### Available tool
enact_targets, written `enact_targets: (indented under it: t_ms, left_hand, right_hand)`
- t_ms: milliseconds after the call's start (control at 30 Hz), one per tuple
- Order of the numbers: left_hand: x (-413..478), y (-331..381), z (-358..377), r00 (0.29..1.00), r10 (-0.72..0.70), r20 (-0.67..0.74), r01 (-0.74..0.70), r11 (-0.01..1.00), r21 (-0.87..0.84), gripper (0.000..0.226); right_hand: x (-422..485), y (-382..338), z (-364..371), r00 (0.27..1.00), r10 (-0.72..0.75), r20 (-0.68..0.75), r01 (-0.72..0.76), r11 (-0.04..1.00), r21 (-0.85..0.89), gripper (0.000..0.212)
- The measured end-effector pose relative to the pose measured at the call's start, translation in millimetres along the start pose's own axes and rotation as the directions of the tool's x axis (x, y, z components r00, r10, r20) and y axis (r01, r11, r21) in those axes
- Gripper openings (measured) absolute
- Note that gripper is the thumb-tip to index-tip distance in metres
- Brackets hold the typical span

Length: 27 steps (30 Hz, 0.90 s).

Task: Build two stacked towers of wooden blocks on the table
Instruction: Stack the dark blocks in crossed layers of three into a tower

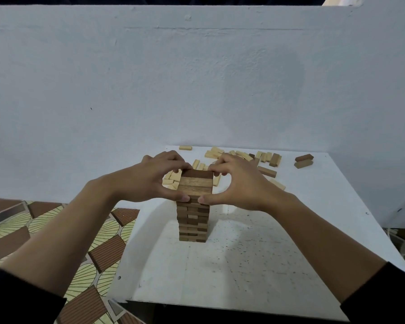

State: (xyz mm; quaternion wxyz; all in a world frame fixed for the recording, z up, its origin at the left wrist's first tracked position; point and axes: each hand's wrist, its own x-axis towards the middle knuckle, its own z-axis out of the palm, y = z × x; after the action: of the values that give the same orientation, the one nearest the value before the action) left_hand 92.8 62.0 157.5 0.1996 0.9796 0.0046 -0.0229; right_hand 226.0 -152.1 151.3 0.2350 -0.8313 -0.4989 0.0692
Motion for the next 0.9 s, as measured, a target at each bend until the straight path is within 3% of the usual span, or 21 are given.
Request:
enact_targets:
  t_ms: [200, 567, 767, 900]
  left_hand:
    - [-0.7, 0.3, -0.1, 1.000, -0.009, -0.005, 0.009, 1.000, -0.016, 0.063]
    - [-2.8, -1.0, 1.6, 0.998, -0.061, 0.007, 0.062, 0.997, -0.036, 0.098]
    - [-4.5, -0.7, 0.9, 0.997, -0.081, -0.006, 0.081, 0.995, -0.051, 0.107]
    - [-7.5, -0.3, 0.5, 0.995, -0.070, -0.074, 0.062, 0.993, -0.101, 0.093]
  right_hand:
    - [-1.8, 0.1, 0.4, 1.000, 0.015, -0.008, -0.015, 1.000, 0.026, 0.076]
    - [-6.2, 0.9, 1.5, 0.999, 0.043, -0.025, -0.042, 0.998, 0.045, 0.082]
    - [-8.5, 1.1, 3.0, 0.998, 0.049, -0.048, -0.047, 0.998, 0.043, 0.089]
    - [-12.8, 4.3, 4.0, 0.987, 0.080, -0.142, -0.056, 0.984, 0.167, 0.089]
